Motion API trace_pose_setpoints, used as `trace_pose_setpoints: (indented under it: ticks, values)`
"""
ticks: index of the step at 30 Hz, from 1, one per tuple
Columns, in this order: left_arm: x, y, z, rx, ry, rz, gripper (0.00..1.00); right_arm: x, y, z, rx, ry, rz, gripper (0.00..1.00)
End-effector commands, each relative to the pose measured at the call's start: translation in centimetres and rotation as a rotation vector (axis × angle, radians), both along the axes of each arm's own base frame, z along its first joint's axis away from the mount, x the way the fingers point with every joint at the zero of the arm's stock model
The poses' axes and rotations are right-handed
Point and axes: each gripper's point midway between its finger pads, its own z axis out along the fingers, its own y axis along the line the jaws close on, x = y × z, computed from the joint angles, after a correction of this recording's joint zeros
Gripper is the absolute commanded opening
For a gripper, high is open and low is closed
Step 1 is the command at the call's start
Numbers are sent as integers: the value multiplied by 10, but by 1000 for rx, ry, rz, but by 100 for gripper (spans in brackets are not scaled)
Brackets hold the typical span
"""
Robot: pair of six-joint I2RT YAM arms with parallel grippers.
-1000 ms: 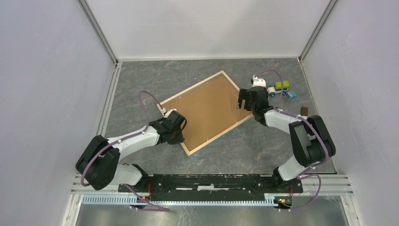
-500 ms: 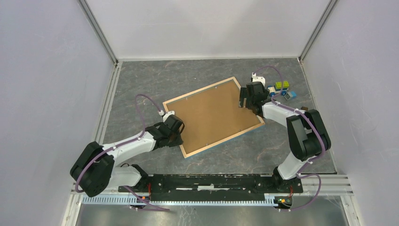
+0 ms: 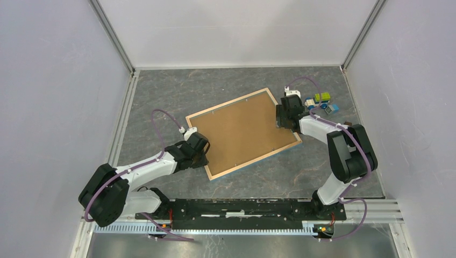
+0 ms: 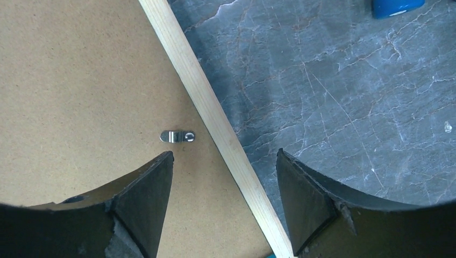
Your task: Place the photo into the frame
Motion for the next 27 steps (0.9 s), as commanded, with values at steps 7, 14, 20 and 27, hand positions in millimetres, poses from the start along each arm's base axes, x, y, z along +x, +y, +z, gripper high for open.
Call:
trace_pose_setpoints:
  ticks: [7, 14, 20, 27]
  values:
    - [-11, 31, -20, 135, 39, 42, 2, 8, 1, 6, -32, 14, 55, 72]
    - [-10, 31, -20, 135, 40, 44, 2, 12, 1, 0, -39, 13, 48, 72]
    - [-10, 30, -20, 136, 41, 44, 2, 16, 1, -7, -41, 8, 42, 68]
    - [-10, 30, -20, 130, 37, 43, 2, 16, 0, -13, -53, 35, 35, 61]
